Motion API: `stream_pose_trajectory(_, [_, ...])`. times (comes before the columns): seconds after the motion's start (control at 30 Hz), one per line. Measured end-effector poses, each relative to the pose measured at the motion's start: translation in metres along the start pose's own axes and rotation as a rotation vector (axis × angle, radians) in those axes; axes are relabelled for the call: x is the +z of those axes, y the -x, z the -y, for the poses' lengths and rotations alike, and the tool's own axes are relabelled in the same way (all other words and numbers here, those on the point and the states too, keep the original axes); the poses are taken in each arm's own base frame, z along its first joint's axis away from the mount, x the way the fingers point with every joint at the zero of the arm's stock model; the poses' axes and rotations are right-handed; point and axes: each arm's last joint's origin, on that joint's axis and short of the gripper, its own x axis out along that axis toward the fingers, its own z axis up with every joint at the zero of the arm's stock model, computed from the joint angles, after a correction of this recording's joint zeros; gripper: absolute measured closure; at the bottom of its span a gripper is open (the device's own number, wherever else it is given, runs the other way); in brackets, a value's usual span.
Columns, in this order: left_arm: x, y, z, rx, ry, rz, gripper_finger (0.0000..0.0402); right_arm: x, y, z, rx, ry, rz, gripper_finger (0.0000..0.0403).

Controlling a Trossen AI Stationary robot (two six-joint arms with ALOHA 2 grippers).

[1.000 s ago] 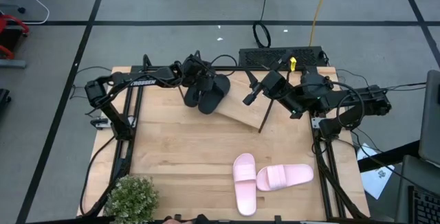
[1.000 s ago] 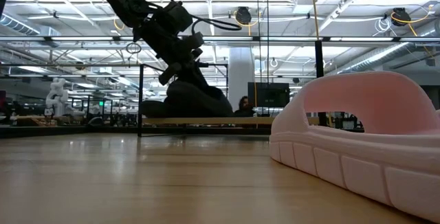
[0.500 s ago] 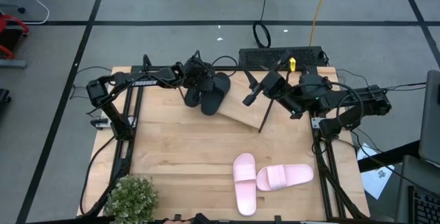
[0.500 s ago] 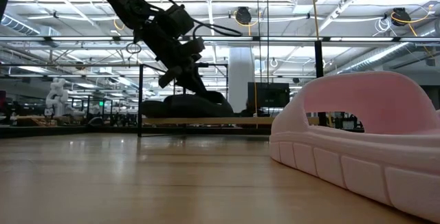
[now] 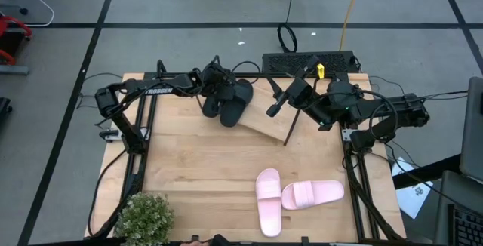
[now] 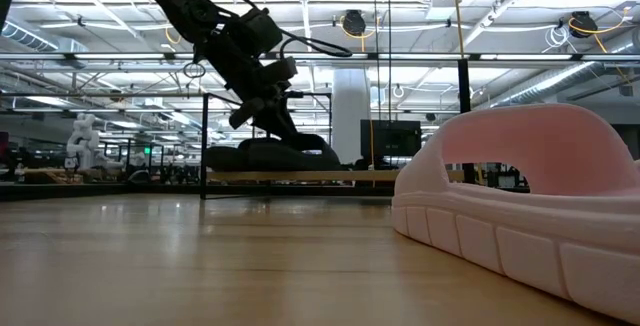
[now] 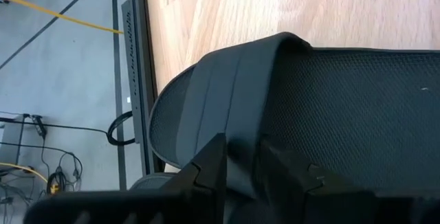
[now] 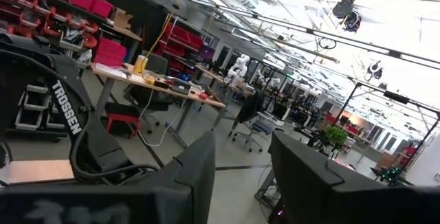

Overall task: Pick and place slides into the shelf
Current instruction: Put the black slides on the shelf, then put the left pink slides on the shelf

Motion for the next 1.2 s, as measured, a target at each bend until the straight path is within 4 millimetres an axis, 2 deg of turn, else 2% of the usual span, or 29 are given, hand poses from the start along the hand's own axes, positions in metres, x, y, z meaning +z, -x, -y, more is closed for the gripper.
stream_pose_trajectory(0.53, [0.000,0.000,0.001,0.030,0.039,-0.039,0.0316,0.000,0.000,0.000,0.000,0.000,0.000,0.0273])
stream_pose_trajectory(0.8, [0.007,-0.001,0.006,0.021,0.026,-0.027,0.0316,0.000,0.000,0.000,0.000,0.000,0.000,0.0273])
stream_pose_trajectory(1.2, [0.023,0.013,0.017,0.014,0.067,-0.016,0.0316,-0.002,0.000,-0.002,0.012,-0.011,-0.018,0.0273])
